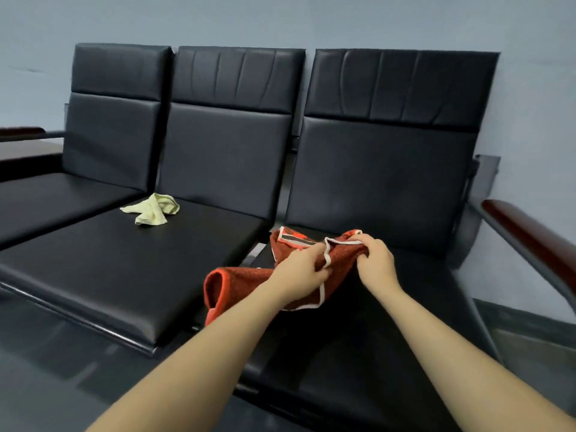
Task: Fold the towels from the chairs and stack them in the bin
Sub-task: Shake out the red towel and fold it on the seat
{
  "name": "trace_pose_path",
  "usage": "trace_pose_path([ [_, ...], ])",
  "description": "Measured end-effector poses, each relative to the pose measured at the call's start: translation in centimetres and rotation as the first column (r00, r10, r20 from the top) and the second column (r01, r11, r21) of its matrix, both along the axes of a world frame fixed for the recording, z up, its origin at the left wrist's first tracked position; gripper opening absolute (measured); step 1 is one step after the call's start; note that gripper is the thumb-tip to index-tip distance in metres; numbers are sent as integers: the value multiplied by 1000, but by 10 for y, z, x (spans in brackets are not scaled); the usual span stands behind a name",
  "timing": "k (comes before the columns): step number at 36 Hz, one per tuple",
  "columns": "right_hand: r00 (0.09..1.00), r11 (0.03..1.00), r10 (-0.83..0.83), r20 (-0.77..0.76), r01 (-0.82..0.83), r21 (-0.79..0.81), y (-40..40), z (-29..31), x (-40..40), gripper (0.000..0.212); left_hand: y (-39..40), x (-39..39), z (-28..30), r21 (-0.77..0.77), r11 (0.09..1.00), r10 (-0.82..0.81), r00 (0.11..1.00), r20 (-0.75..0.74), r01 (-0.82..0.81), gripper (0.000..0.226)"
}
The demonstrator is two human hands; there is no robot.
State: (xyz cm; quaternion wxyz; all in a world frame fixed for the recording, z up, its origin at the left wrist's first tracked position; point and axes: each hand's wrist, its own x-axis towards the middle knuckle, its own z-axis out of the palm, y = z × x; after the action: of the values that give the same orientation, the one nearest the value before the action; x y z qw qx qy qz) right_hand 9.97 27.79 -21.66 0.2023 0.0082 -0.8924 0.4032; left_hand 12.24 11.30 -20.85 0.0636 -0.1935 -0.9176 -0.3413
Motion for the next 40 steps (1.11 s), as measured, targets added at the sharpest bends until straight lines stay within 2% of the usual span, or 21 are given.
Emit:
trace_pose_path([
  [2, 999, 1000, -18, 48, 18, 14, 27, -5, 6, 50, 22, 3, -2, -22, 995, -92, 993, 71, 94, 8],
  [4, 991, 999, -36, 128, 34, 23, 46, -11, 11, 52, 37, 3, -10, -49, 989, -130, 977, 169, 140, 12],
  [6, 973, 998, -70, 221, 67, 23, 60, -15, 18, 48, 49, 3, -15, -43, 991, -118, 971, 206, 129, 20],
  [9, 937, 986, -156, 314, 127, 110, 71, -21, 27, 33, 59, 2, -20, -31, 999, 16, 993, 117, -12, 26],
  [11, 921, 967, -227, 317, 175, 185, 73, -27, 30, 18, 61, 2, -21, -124, 979, 160, 987, -24, -162, 24],
  [14, 906, 935, -309, 290, 234, 266, 70, -33, 34, 39, 59, -3, -28, -360, 863, 320, 935, -153, -354, 30],
  [17, 878, 902, -356, 321, 232, 364, 63, -34, 33, 66, 48, -12, -34, -460, 781, 410, 903, -132, -422, 37],
  [19, 875, 896, -334, 350, 180, 406, 58, -34, 31, 72, 39, -21, -36, -484, 742, 477, 873, -107, -464, 38],
  [23, 893, 910, -224, 390, 49, 412, 51, -34, 26, 51, 24, -34, -41, -538, 689, 583, 812, 12, -486, 47],
  [25, 895, 887, -221, 389, 19, 461, 46, -37, 21, 51, 20, -41, -47, -556, 694, 568, 822, 33, -457, 46],
  [30, 852, 859, -281, 442, 18, 511, 39, -43, 11, 60, 14, -51, -54, -478, 746, 498, 865, -63, -464, 33],
  [34, 875, 767, -415, 249, 190, 613, 38, -47, 12, 66, 13, -58, -51, -344, 826, 432, 894, -121, -446, 22],
  [36, 870, 747, -444, 215, 227, 625, 37, -49, 13, 72, 14, -59, -49, -244, 871, 405, 904, -136, -426, 16],
  [40, 897, 789, -343, 278, 114, 604, 41, -49, 17, 60, 16, -56, -43, -110, 891, 422, 892, -161, -441, 16],
])
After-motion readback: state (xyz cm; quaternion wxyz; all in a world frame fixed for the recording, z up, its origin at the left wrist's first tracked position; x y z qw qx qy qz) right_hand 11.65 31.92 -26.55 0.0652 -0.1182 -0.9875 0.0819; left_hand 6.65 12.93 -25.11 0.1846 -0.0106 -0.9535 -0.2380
